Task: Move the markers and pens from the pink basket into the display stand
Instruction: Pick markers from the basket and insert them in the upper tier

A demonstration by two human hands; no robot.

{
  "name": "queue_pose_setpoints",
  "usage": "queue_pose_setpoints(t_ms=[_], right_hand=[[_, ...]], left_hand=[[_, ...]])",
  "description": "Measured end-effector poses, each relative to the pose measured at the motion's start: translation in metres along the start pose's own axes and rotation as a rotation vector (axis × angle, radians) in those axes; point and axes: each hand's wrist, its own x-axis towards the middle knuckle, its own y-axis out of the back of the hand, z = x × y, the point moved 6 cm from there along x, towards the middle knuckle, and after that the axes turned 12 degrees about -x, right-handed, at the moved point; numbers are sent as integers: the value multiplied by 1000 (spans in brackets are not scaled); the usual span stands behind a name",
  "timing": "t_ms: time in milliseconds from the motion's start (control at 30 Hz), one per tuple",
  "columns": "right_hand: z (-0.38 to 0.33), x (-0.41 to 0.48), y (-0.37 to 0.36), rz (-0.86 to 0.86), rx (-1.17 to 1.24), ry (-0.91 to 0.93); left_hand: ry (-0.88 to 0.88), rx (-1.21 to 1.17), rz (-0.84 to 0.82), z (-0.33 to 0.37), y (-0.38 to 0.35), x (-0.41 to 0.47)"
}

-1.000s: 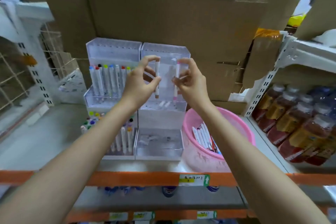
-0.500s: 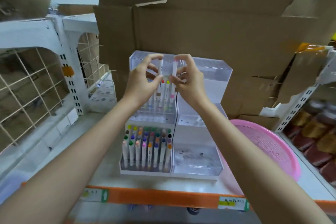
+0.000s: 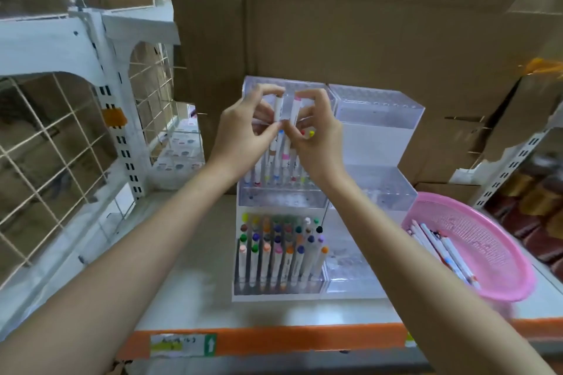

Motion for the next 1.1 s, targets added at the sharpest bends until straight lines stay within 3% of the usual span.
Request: queue_pose_setpoints(t_ms=[467, 1100], right_hand=[[-4, -5, -9, 170, -95, 5], [-2, -18, -12, 125, -121, -13]], left_hand=[[27, -25, -59, -21, 10, -2], [-134, 181, -156, -22, 5, -3]])
